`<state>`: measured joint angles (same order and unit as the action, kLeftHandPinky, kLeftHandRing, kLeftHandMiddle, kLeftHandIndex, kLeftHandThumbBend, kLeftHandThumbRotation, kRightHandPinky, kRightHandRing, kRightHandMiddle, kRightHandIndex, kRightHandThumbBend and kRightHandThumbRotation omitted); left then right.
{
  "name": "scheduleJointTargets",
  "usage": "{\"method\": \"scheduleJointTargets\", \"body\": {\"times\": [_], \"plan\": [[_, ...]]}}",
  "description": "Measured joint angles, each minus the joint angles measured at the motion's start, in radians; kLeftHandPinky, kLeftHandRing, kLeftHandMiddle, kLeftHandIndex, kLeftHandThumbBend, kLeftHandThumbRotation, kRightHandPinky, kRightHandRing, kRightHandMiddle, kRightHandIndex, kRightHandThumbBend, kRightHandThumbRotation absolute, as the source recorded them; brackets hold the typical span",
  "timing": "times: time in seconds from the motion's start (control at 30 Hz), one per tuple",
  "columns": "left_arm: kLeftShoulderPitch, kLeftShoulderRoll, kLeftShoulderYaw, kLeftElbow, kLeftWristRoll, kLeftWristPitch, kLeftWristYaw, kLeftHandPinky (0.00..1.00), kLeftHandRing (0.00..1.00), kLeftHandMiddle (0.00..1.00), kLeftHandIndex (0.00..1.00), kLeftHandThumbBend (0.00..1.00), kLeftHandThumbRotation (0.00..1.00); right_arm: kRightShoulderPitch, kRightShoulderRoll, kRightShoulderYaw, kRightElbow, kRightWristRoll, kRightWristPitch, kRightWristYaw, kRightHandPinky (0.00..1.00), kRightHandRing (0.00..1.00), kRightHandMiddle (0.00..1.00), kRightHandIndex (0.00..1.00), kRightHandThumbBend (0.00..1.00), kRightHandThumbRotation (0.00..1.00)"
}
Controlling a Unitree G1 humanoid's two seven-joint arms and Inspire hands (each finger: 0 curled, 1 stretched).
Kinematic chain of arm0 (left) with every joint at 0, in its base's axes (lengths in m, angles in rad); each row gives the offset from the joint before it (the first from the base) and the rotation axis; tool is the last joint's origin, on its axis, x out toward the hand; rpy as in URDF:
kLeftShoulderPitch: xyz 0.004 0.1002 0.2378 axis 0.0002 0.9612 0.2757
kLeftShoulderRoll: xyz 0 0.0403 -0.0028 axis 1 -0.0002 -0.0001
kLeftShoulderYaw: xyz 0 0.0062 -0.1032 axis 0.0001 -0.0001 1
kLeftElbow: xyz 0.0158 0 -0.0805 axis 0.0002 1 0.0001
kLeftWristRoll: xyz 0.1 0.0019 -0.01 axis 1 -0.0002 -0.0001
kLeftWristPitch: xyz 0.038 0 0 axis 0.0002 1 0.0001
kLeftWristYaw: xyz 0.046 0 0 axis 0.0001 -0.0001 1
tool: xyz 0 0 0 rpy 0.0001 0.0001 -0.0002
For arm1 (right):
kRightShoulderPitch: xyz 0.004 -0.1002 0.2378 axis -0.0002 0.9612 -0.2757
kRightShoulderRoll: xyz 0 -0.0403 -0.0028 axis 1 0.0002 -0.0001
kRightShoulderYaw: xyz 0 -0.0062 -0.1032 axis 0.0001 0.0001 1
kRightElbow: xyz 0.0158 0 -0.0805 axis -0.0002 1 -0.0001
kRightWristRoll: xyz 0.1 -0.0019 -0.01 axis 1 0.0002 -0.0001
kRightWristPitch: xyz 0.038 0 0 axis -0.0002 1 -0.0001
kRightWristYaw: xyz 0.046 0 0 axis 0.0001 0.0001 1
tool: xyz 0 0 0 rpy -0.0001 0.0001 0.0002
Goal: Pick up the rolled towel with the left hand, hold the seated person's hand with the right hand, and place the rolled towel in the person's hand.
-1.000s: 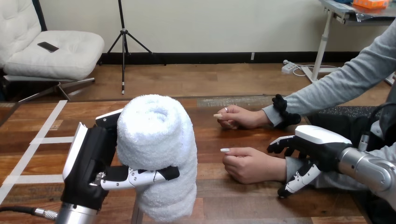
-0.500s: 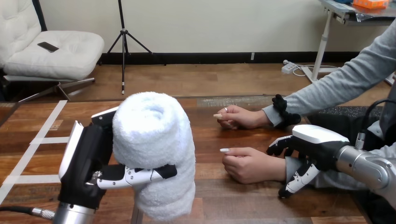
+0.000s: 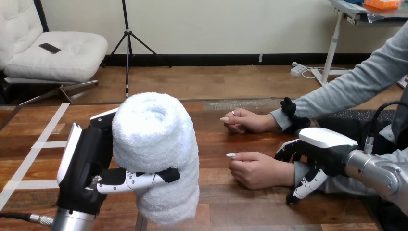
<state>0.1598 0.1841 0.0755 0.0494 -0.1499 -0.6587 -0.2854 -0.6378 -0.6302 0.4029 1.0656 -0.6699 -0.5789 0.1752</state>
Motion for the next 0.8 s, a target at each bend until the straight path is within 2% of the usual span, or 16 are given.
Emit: {"method": "scheduleJointTargets", "body": {"times": [0.8], "plan": [[0.0,-0.001,0.0,-0.012,-0.001,-0.006,-0.007,0.2,0.26,0.32,0.35,0.62,0.0,-0.014,0.001,0.026,0.008,-0.005,-0.008,-0.02,0.62,0.69,0.71,0.7,0.92,0.25]]}}
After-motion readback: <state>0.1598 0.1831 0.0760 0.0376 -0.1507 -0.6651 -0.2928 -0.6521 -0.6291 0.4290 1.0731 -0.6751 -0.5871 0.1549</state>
